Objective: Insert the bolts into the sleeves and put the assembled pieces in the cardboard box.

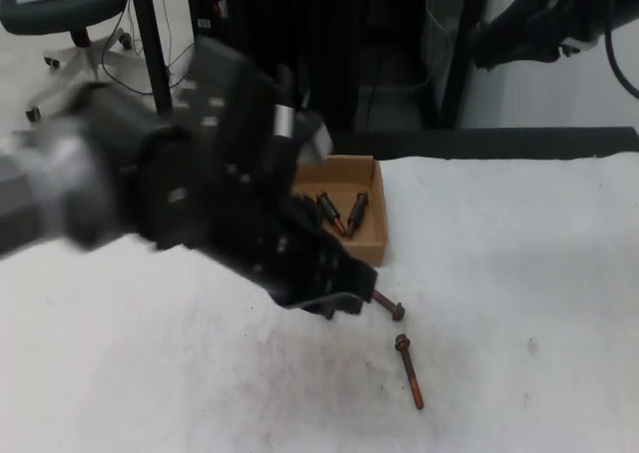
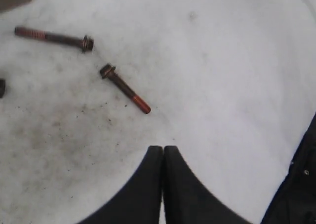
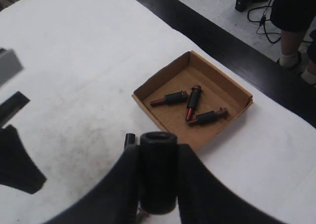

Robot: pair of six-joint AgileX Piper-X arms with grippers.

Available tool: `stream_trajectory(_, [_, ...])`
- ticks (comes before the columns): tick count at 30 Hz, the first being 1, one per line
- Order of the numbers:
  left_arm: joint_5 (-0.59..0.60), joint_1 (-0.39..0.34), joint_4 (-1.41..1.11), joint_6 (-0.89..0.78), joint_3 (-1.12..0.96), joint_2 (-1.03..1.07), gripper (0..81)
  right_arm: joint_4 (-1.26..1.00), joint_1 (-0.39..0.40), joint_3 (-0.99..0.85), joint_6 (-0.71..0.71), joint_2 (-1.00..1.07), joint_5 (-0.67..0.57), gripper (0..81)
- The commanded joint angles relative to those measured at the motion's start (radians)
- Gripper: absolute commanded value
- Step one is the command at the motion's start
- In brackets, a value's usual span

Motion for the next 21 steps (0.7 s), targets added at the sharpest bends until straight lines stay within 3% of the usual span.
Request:
stream_trajectory(1, [0.029,-0.005,0.026,0.016,-0.058,0.058,0.3,0.057,-0.005,-0.003,0.001,-0.011,0.015,0.8])
stream_trajectory(3, [0.032,-0.007,0.042,0.170,-0.119,0.101,0.3,0.063,-0.006,-0.003,-0.004,-0.011,0.014,0.8])
stream_trajectory(8, [-0.138,-0.007,0.162,0.489,-0.229,0.168,2.4,0.063,-0.006,-0.003,-0.006,-0.011,0.014,0.8])
stream_trajectory(10, [-0.179,-0.007,0.164,0.612,-0.245,0.185,9.2,0.061,-0.006,-0.003,-0.011,-0.011,0.014,0.8])
stream_trajectory(13, [-0.230,-0.007,0.166,0.934,-0.255,0.208,26.2,0.061,-0.006,-0.003,-0.029,-0.011,0.010,0.8])
stream_trajectory(16, [-0.302,-0.005,0.166,1.086,-0.255,0.239,41.2,0.061,-0.006,-0.003,-0.037,-0.011,0.010,0.8])
stream_trajectory(21, [-0.293,-0.012,0.171,1.274,-0.255,0.291,42.0,0.063,-0.006,-0.003,-0.047,-0.011,-0.024,0.8])
